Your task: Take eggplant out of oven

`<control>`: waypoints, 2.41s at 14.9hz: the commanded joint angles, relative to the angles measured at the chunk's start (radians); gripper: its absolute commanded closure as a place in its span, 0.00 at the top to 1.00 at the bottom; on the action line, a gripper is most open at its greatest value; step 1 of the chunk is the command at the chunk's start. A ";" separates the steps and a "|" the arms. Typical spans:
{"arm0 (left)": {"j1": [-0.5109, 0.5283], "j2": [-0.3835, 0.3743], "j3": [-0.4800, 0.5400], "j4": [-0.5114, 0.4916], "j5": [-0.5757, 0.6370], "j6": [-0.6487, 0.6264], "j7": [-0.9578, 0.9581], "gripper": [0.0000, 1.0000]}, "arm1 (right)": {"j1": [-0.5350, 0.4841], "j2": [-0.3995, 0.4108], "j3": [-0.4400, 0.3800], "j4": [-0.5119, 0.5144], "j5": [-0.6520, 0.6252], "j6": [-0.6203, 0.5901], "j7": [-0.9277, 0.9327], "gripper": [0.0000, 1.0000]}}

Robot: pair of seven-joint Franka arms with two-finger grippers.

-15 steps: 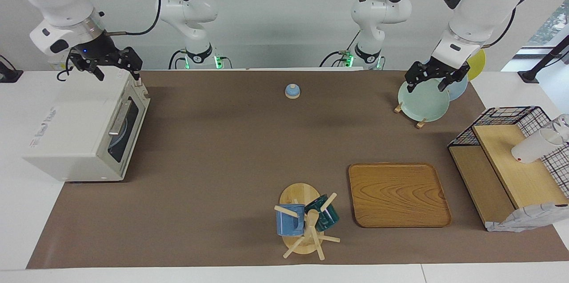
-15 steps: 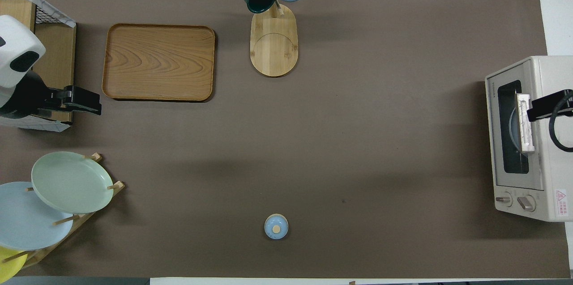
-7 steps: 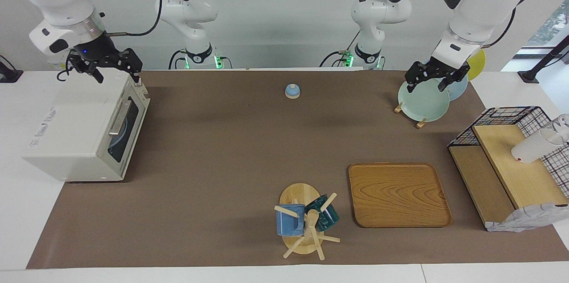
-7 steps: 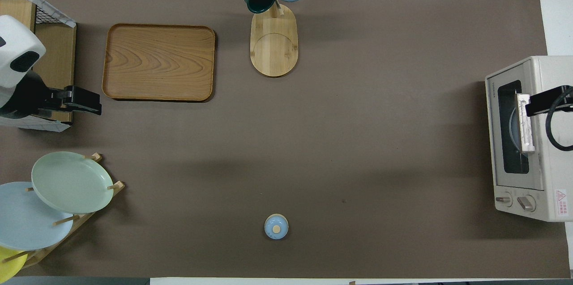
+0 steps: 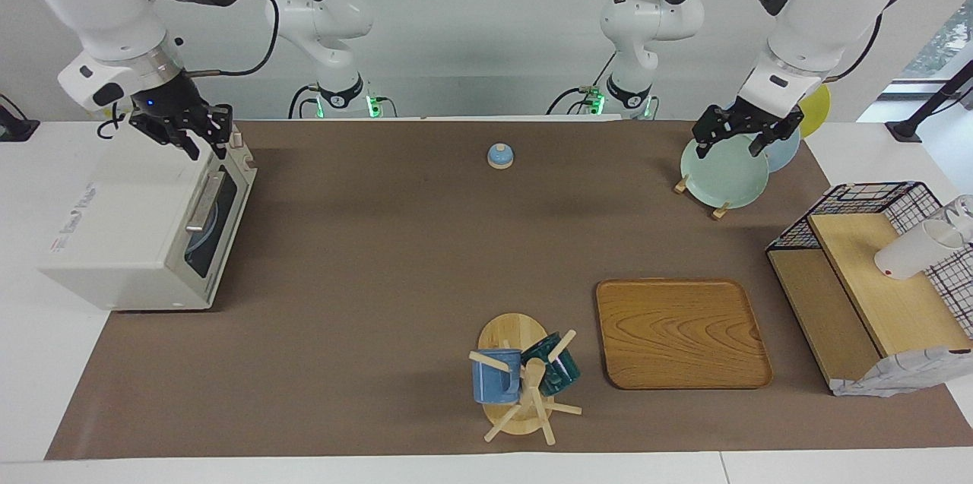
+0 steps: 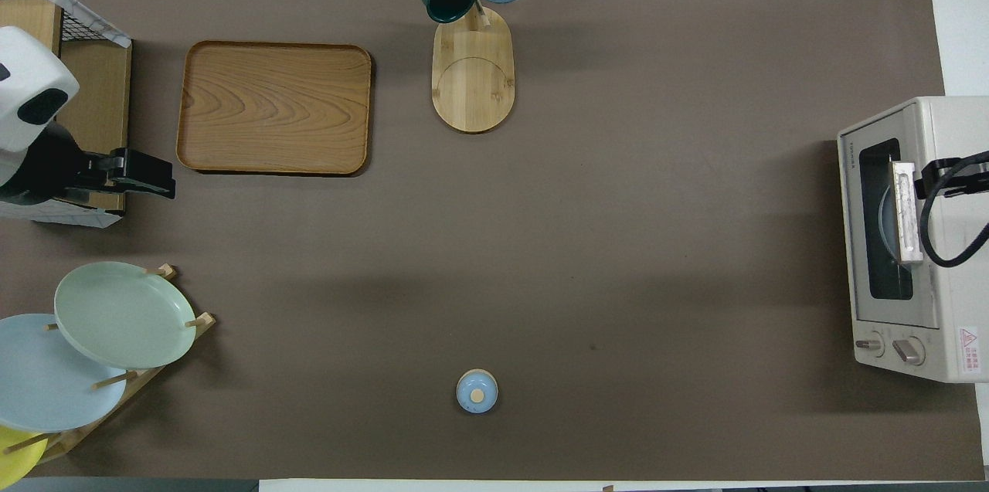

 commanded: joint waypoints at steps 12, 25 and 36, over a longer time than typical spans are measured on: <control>-0.004 -0.003 0.006 -0.001 -0.007 0.000 -0.004 1.00 | -0.076 0.001 0.003 -0.246 -0.108 0.207 0.164 0.00; -0.004 -0.003 0.006 -0.001 -0.007 0.000 -0.004 1.00 | 0.000 0.093 0.007 -0.391 -0.089 0.489 0.226 0.00; -0.004 -0.003 0.006 -0.001 -0.007 0.000 -0.004 1.00 | 0.051 0.206 0.009 -0.428 0.102 0.629 0.257 0.00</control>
